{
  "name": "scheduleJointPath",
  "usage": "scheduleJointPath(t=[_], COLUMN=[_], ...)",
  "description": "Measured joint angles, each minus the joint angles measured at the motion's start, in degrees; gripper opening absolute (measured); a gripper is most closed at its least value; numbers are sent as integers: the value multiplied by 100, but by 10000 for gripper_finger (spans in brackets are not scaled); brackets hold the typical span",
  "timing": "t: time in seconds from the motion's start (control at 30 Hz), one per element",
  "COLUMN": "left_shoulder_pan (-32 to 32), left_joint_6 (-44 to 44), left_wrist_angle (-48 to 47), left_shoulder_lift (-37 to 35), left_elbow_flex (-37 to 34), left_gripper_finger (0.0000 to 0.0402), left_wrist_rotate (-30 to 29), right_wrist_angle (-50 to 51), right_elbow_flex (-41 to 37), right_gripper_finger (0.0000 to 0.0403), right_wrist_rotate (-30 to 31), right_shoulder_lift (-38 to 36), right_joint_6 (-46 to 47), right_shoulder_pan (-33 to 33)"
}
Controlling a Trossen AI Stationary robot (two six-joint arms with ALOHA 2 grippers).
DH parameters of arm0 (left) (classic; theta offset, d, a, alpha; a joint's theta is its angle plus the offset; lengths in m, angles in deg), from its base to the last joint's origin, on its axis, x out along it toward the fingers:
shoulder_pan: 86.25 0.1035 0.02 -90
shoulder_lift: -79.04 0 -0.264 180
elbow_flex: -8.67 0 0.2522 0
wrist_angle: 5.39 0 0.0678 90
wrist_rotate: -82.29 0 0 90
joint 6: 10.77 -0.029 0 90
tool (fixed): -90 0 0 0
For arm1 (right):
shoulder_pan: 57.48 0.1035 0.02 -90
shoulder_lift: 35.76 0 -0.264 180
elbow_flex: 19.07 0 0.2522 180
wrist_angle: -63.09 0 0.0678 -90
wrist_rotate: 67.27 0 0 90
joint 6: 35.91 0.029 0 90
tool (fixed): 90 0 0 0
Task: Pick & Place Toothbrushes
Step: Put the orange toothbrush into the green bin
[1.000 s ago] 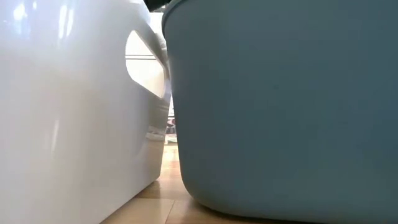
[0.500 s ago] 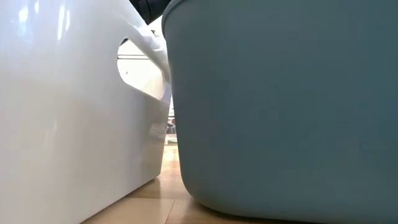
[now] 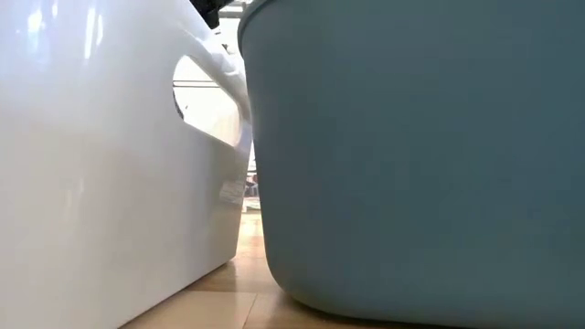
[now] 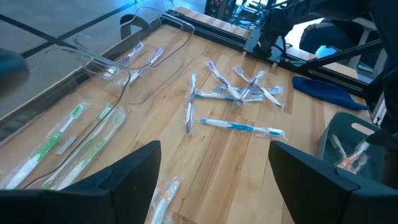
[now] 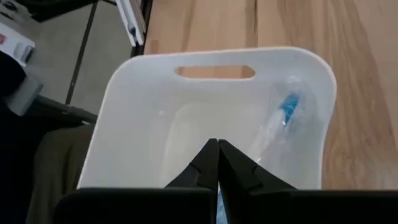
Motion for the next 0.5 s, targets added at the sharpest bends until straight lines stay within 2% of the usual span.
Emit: scheduleJointPath(t=[0.17, 0.37, 0.5], left_shoulder_pan=[1, 0, 1], left_joint_6=[2, 5, 5], left_wrist_angle=[1, 6, 6], left_shoulder_lift=[0, 45, 131], left_elbow_flex=[0, 0, 0], left_gripper_finger=[292, 292, 292], left_wrist_rotate=[0, 0, 3], right_wrist_angle=[407, 1427, 1998], right_elbow_flex=[1, 0, 2], right_gripper_finger=[0, 0, 0], right_wrist_rotate=[52, 953, 1341], right_shoulder_lift=[-180, -500, -710], right_joint_6=[-139, -281, -382], right_shoulder_pan=[4, 57, 112])
